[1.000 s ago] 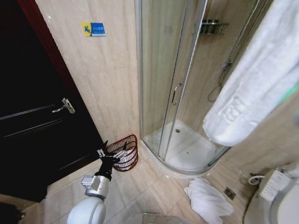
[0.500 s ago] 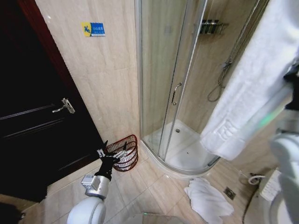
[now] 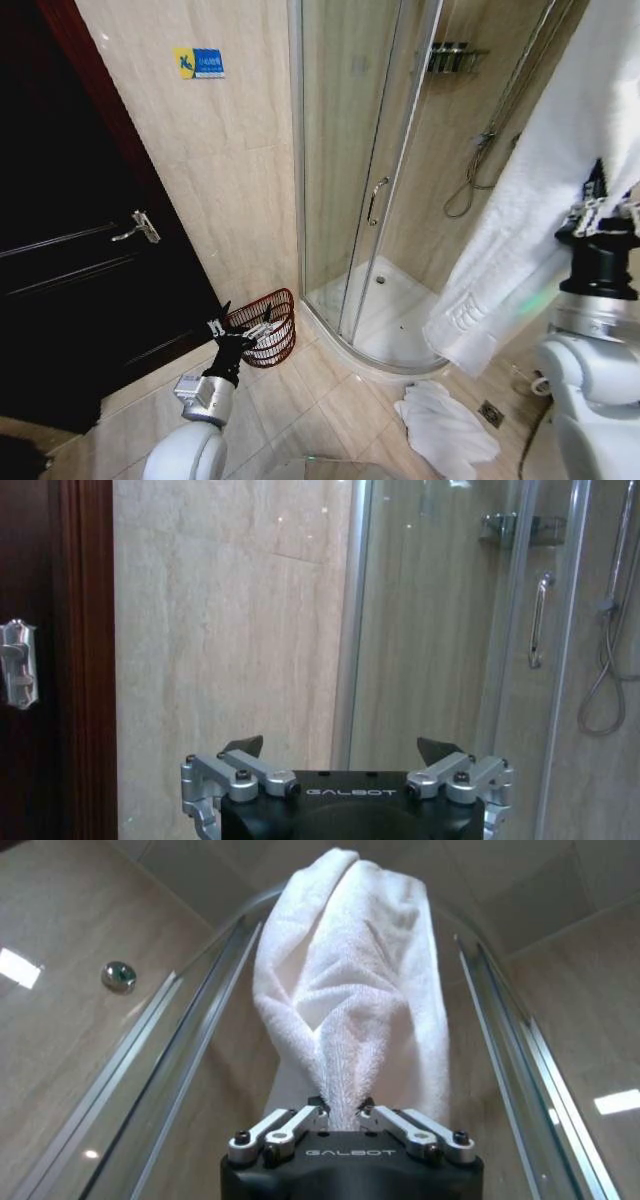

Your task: Discard the used towel into the hamper.

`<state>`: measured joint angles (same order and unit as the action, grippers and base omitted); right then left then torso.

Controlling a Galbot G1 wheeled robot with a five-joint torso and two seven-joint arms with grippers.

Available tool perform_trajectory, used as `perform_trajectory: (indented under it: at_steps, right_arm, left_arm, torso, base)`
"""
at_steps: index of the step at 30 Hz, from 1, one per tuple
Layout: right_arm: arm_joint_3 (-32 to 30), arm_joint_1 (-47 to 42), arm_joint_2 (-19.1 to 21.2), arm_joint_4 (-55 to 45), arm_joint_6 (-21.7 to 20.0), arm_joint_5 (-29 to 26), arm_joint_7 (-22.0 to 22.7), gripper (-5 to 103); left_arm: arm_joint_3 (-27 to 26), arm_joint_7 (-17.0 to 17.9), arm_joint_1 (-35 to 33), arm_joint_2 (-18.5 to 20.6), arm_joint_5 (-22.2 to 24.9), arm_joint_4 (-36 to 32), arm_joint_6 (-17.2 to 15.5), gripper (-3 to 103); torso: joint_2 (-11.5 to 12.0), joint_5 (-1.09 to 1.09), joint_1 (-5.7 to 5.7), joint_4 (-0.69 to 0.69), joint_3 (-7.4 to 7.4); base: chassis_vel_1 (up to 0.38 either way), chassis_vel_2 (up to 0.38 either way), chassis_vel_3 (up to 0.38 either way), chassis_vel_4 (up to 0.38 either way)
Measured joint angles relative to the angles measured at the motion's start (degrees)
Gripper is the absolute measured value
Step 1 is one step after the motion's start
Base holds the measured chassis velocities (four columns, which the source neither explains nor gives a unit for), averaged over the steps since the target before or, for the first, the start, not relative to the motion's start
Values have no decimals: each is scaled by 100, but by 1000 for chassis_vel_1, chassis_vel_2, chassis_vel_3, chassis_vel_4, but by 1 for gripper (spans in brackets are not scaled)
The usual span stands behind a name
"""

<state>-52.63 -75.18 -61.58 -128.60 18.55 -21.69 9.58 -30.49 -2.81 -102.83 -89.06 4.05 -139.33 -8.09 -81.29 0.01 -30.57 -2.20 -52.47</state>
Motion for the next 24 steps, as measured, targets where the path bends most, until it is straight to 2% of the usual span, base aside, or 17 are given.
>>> perform_trajectory:
  at_steps: [6,14,16,18,24]
  right_arm:
    - [90,-65,-147,48,129,270,1,11]
    - [166,-287,-424,289,630,601,-141,11]
    - [209,-313,-552,517,933,820,-202,11]
    - [236,-329,-626,616,1060,922,-209,11]
    - [282,-422,-761,729,1261,1079,-213,11]
  left_arm:
    - [0,0,0,0,0,0,0,100]
    - [0,0,0,0,0,0,0,100]
    - [0,0,0,0,0,0,0,100]
    - [0,0,0,0,0,0,0,100]
    - [0,0,0,0,0,0,0,100]
  torso:
    - [0,-3,-1,0,0]
    - [0,-2,0,0,0]
    - [0,-1,0,0,0]
    - [0,0,-1,0,0]
    - [0,0,-1,0,0]
  base:
    - [0,0,0,0]
    - [0,0,0,0]
    - [0,0,0,0]
    - [0,0,0,0]
    - [0,0,0,0]
